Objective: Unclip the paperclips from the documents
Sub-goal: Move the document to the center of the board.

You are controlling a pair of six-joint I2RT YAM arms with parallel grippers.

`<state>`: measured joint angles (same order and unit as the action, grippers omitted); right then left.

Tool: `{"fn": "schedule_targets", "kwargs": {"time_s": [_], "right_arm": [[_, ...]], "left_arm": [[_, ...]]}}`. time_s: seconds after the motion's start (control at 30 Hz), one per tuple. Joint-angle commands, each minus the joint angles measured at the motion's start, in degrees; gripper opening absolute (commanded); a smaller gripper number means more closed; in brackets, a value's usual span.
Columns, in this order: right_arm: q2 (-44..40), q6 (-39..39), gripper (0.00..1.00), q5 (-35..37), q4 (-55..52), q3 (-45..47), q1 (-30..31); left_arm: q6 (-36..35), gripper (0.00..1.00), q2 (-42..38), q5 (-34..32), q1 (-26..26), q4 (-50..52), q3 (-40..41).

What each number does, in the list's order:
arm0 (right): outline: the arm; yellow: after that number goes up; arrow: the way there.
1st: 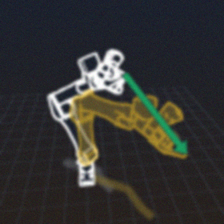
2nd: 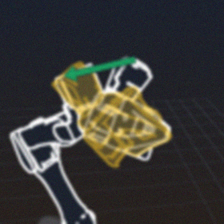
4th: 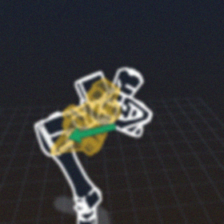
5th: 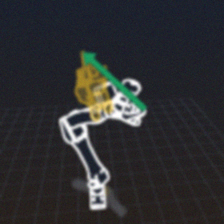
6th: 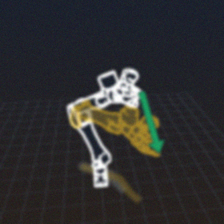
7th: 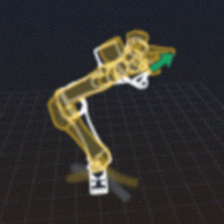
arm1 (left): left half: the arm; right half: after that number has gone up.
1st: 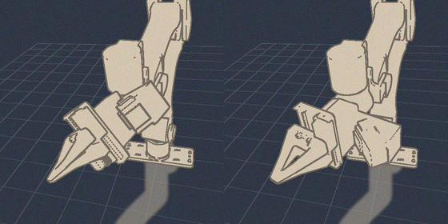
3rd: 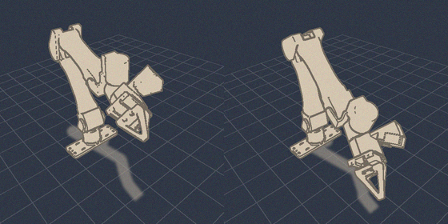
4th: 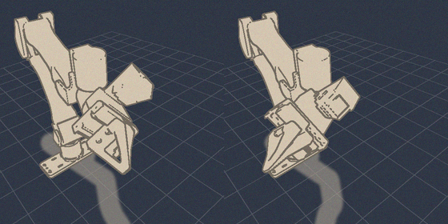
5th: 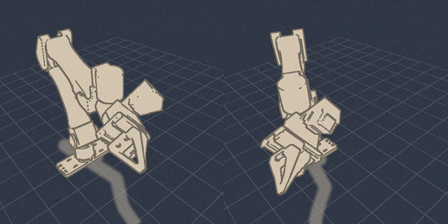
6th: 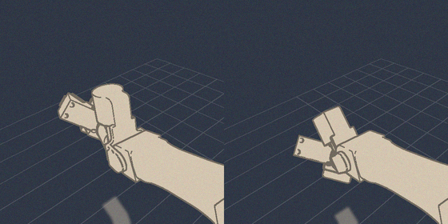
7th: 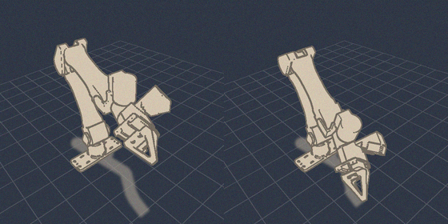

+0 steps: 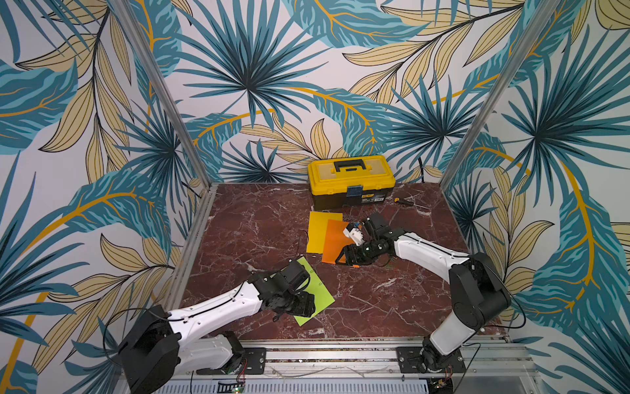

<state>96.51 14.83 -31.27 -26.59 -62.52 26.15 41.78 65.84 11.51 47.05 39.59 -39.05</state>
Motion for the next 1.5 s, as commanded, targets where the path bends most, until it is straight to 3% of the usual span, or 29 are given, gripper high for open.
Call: {"fn": "schedule_targets", "kwargs": {"time_s": [0.0,0.27,0.43,0.63,1.17,1.47], "right_arm": [[1.35,1.10,0.72,1.08,2.45,1.50,1.71],[1.66,2.05,0.73,2.35,4.26,2.45,4.84],[3.06,2.56,0.74,2.50,4.27,1.98,6.39],[3.94,3.07,0.74,3.42,4.09,3.13,8.82],[5.60,5.96,0.74,2.27,5.22,7.97,14.30],[4.68,8.62,0.73,-0.02,5.17,10.55,17.45]], "left_arm": [[3.96,0.79,-4.82,-3.10,-5.00,1.01,3.18],[7.76,0.80,-11.30,-7.01,-17.88,1.10,8.29],[6.32,0.80,-4.64,-8.36,-21.60,-0.29,6.29],[2.86,0.80,4.02,-4.39,-24.84,-3.49,3.60],[-6.33,0.67,18.79,5.67,-25.08,-11.12,-1.59],[-10.18,0.65,22.68,9.63,-21.82,-11.05,-3.46]]}}
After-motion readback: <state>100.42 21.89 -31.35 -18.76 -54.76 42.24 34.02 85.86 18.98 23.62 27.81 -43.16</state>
